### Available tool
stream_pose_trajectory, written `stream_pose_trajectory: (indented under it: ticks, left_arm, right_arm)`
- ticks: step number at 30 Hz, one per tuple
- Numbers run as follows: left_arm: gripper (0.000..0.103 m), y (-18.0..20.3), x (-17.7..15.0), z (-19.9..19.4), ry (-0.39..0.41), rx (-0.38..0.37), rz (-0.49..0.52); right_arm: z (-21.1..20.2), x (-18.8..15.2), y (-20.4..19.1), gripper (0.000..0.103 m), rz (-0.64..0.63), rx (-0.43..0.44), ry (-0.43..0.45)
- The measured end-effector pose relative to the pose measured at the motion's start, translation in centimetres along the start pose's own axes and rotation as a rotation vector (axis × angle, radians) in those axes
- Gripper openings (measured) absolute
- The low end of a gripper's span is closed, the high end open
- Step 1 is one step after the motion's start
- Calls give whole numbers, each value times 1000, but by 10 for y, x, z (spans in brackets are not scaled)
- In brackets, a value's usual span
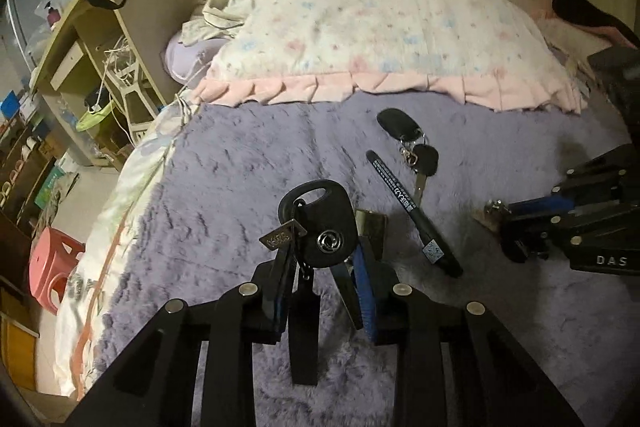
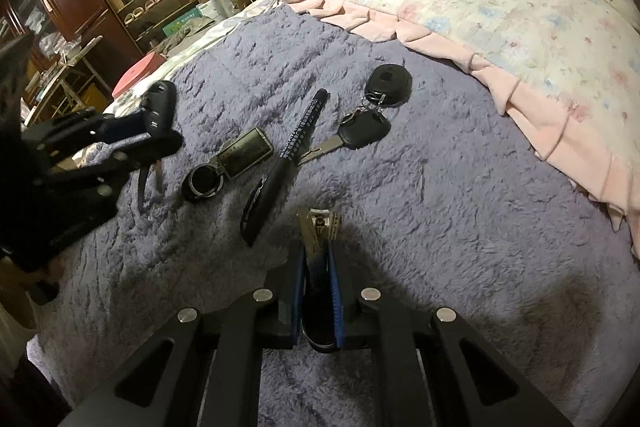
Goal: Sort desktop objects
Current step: 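Lift the keychain and key fob and carry both toward the white bag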
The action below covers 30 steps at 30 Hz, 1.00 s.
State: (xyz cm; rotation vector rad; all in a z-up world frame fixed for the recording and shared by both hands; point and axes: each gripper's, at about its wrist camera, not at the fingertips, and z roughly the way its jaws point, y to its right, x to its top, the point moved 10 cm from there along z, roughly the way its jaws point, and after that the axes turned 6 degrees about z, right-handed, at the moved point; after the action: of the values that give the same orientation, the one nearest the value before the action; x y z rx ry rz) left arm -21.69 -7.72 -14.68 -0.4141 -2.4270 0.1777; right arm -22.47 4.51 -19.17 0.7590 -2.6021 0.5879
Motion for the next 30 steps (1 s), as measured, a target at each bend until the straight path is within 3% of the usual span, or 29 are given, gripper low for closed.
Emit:
stream_pose_trajectory:
  ticks: [12, 20, 30]
  left_arm:
    - [29, 10, -7, -62, -57, 53, -125]
    - [29, 3, -15, -131, -20, 87, -161]
    - [29, -14, -50, -198, -13, 117, -224]
  right_arm:
    - [-58, 14, -58, 9, -139, -14, 42]
    - [-103, 16, -102, 9, -184, -16, 73]
    - [-145, 4, -158, 8, -224, -8, 88]
